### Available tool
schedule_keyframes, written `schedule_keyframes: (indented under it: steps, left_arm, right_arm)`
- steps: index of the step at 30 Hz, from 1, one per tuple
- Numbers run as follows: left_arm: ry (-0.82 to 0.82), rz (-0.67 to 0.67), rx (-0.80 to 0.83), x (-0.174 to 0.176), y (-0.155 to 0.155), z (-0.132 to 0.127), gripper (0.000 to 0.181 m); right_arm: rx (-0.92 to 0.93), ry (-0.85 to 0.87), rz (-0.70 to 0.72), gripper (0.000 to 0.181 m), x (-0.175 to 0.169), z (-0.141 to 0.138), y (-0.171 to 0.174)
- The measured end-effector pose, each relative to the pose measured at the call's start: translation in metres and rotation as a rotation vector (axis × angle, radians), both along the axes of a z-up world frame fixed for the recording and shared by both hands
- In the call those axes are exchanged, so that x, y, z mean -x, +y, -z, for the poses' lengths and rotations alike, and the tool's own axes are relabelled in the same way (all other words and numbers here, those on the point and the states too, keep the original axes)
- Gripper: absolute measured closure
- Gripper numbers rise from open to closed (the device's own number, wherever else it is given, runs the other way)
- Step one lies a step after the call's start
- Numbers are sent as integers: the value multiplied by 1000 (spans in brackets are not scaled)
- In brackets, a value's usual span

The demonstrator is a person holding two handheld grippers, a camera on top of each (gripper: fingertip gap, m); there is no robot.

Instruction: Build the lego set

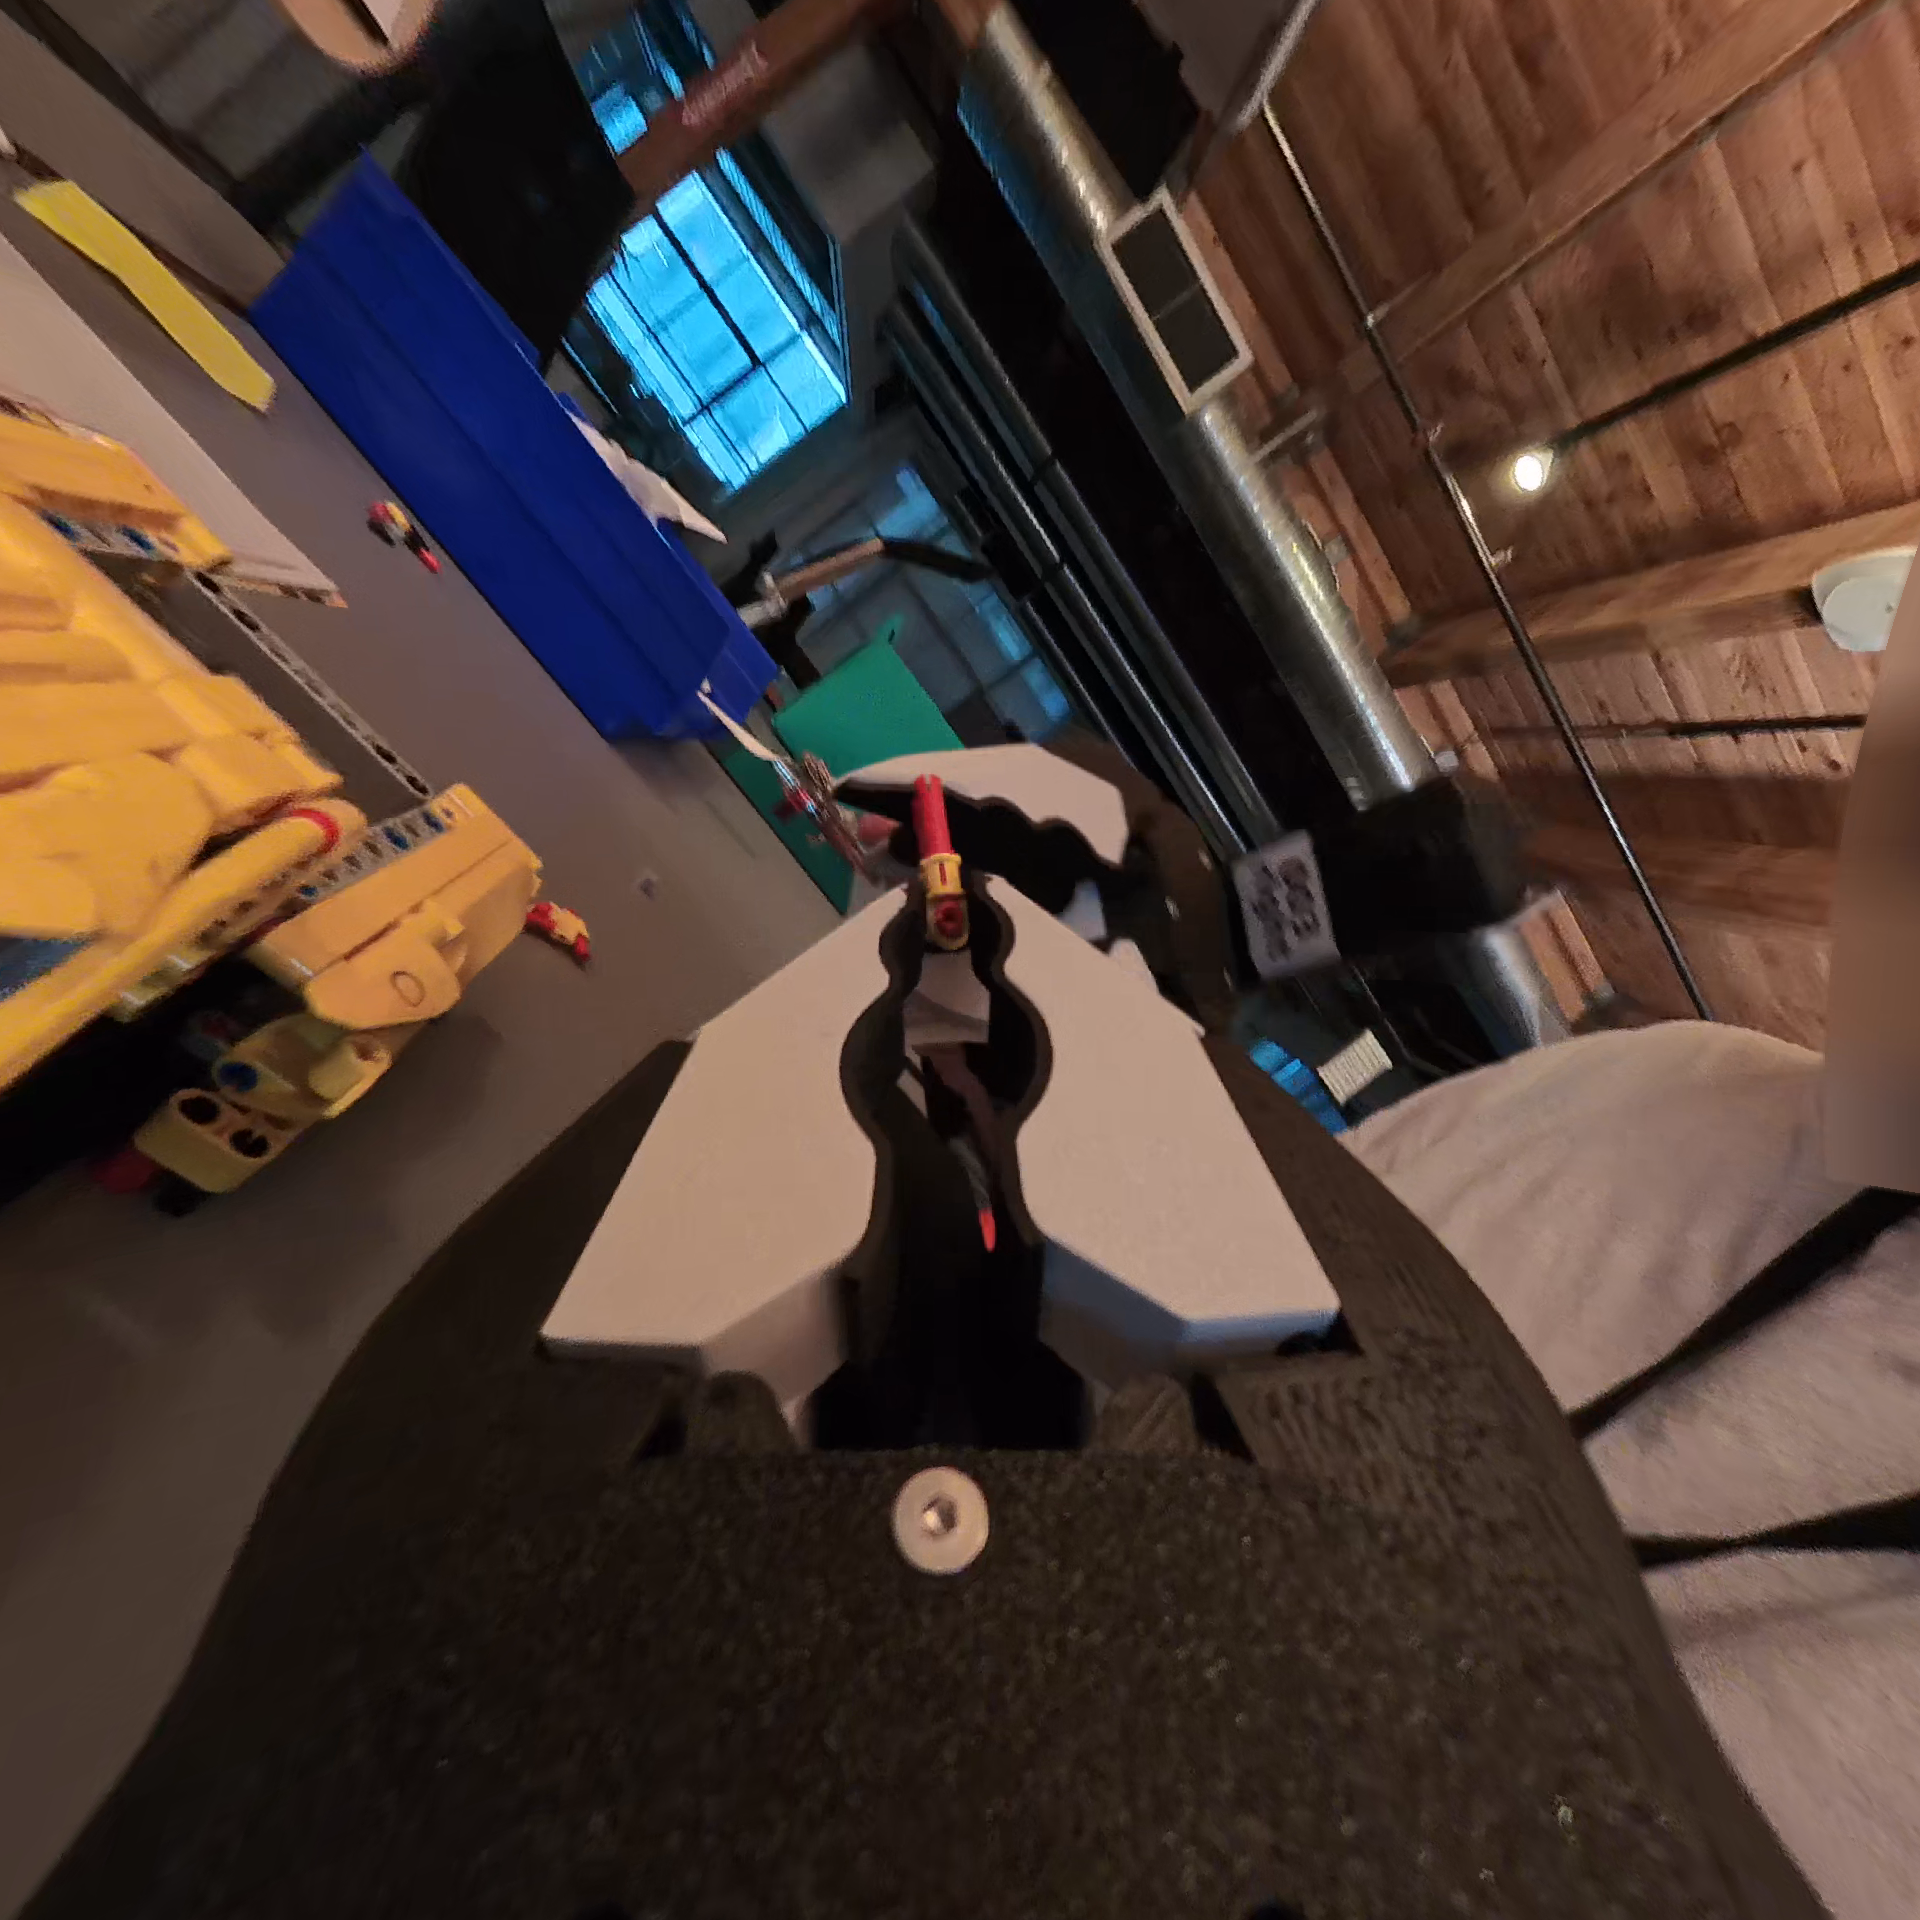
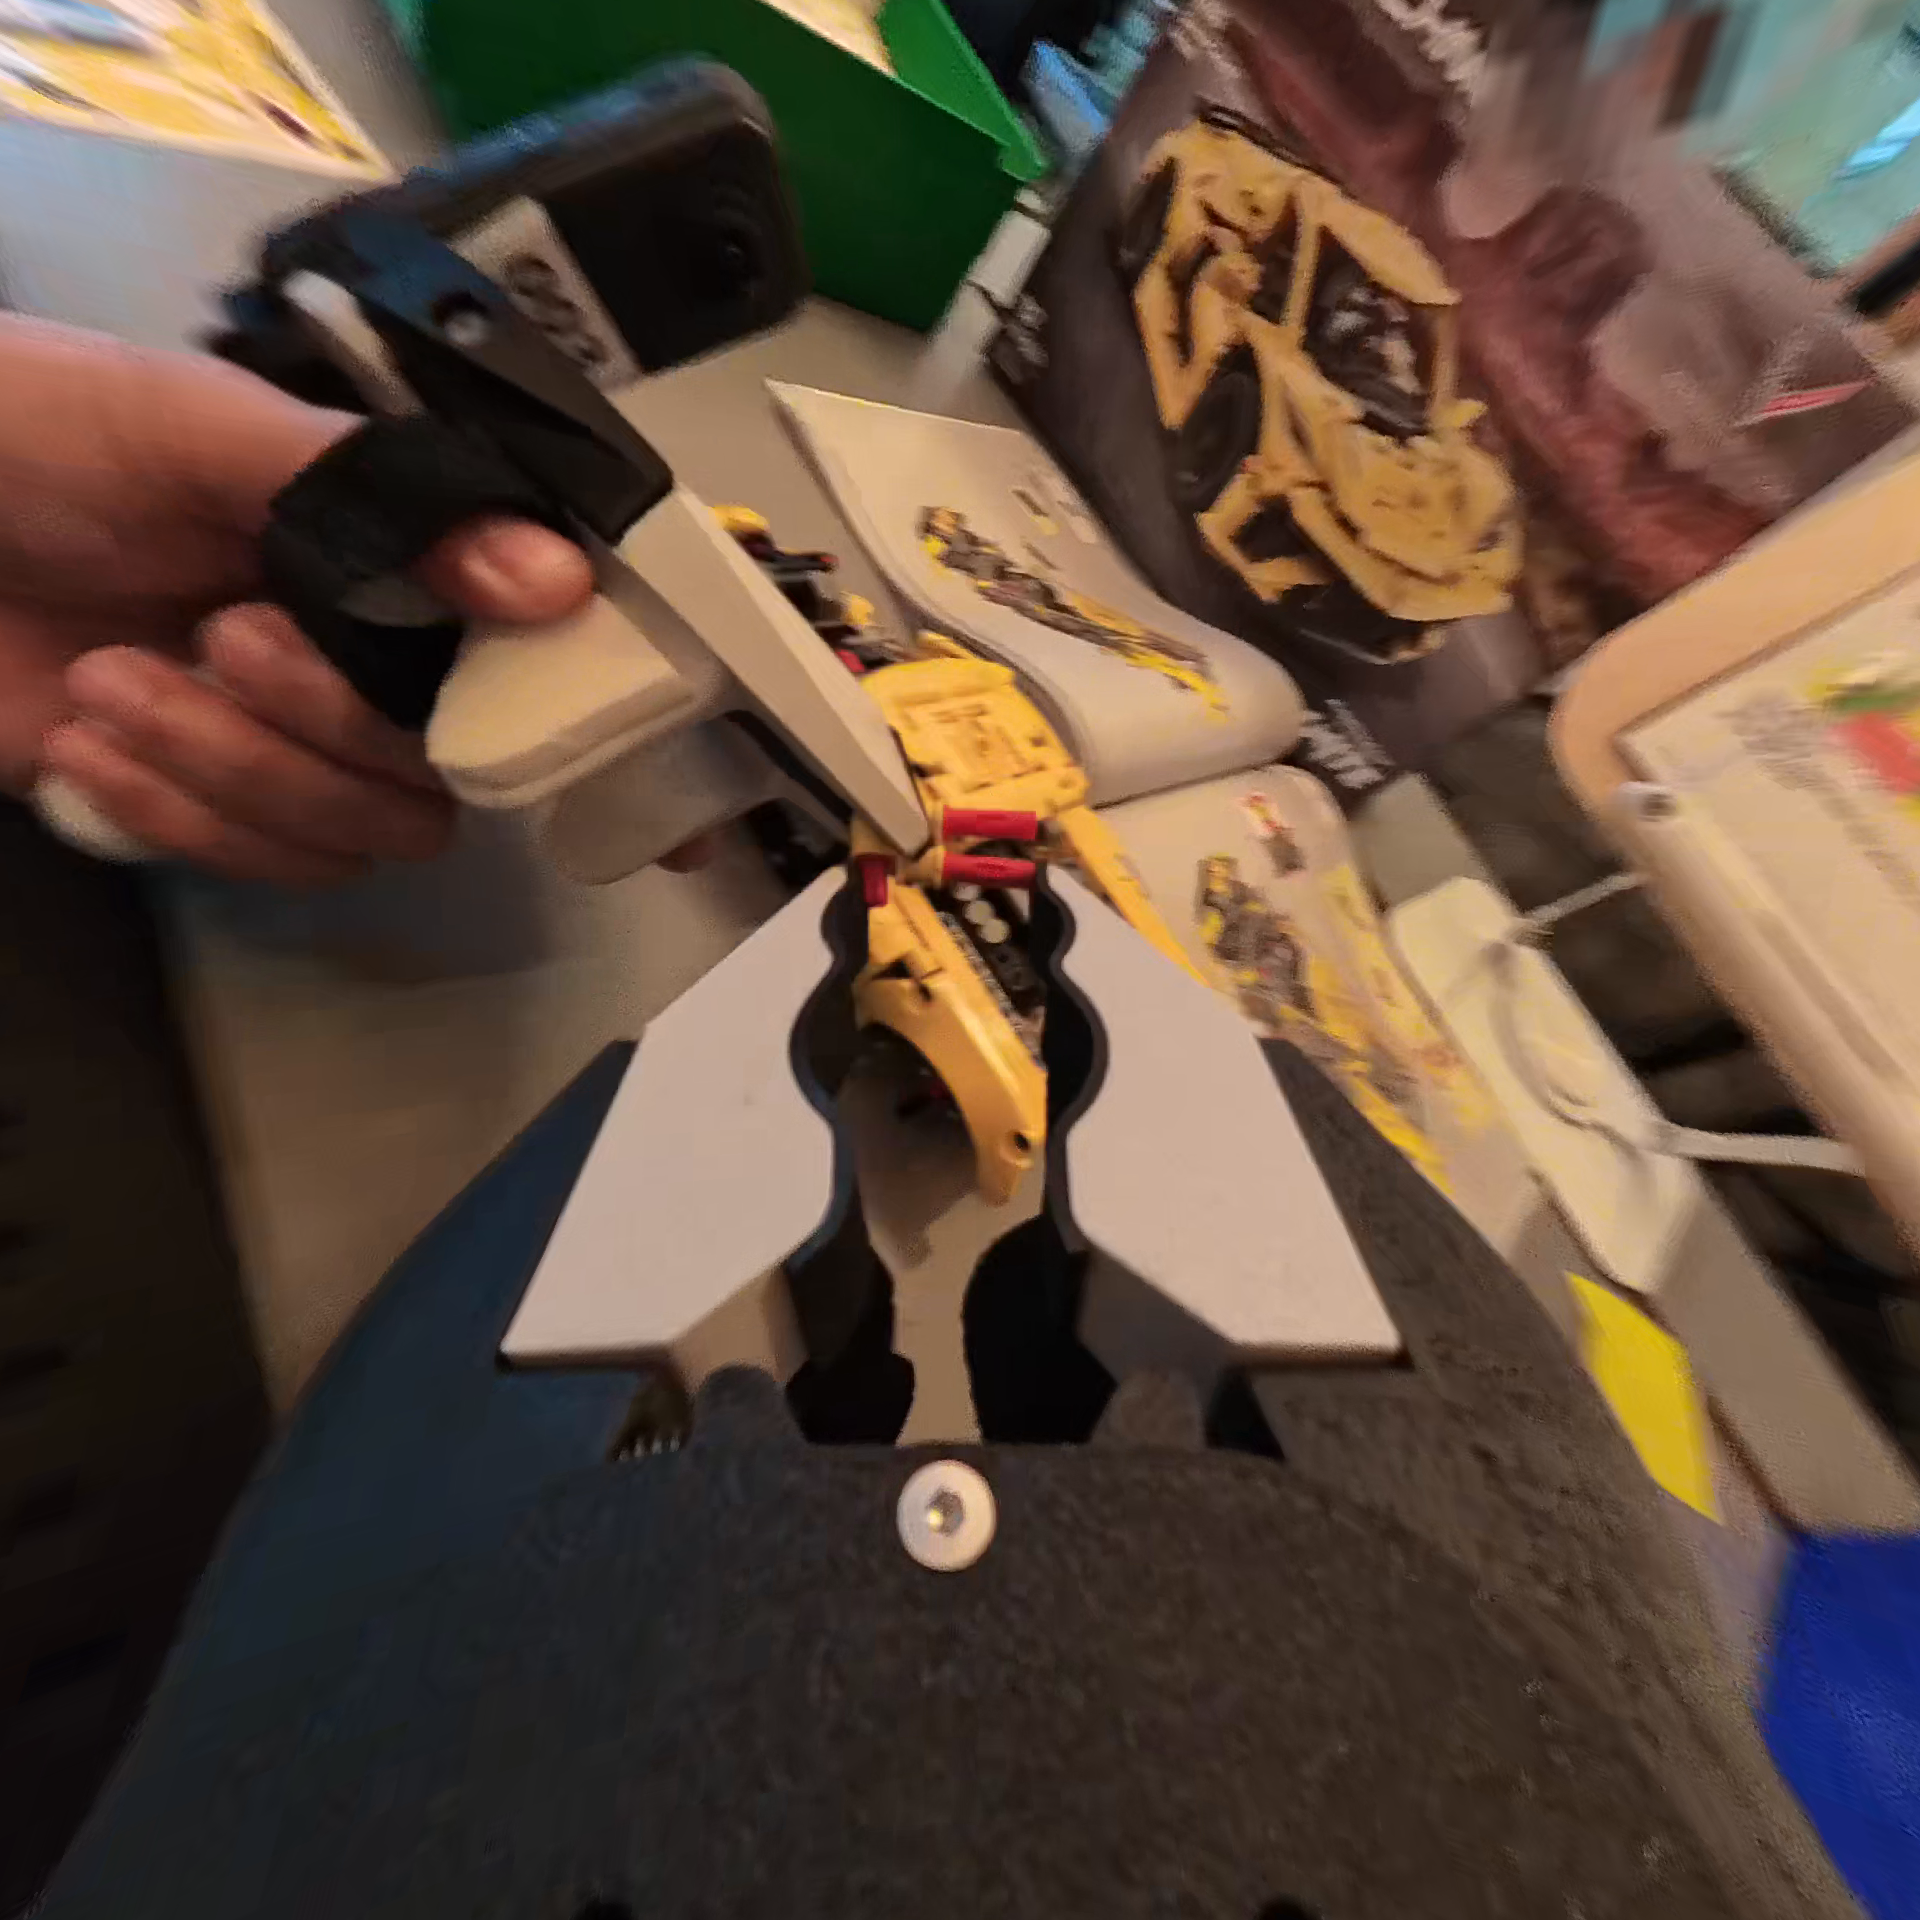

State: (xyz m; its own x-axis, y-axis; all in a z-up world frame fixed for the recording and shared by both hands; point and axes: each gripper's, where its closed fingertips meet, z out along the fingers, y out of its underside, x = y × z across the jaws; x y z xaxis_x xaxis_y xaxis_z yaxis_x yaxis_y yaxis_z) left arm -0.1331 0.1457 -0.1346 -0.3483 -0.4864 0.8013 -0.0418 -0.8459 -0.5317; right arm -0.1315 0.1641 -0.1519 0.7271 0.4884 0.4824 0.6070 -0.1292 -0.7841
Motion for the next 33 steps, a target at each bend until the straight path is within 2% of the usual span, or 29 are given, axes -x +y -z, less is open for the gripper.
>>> schedule_keyframes:
  steps: [1, 3, 4, 9, 16, 23, 33]
  left_arm:
    - [4, 32, -9, 0, -4, 0, 172]
    - [14, 58, -37, 0, -8, 0, 154]
    - [22, 61, -60, 0, -8, 0, 153]
    - [72, 69, -196, -2, -18, 6, 153]
    - [76, 138, -224, -4, -33, 8, 171]
    - [78, 166, -229, -4, -38, 9, 173]
    - [46, 184, -292, -1, -48, 4, 178]
  right_arm:
    - [45, 63, -55, 152, 1, 2, -5]
    - [79, 143, -74, 152, -11, 0, -7]
    - [94, 161, -105, 152, -14, 1, -10]
    - [101, 73, -191, 152, -18, 6, -28]
    - [72, -38, -246, 152, -10, 10, -36]
    - [57, -75, -252, 151, -12, 4, -33]
    - [74, -67, -369, 151, -4, 1, -43]
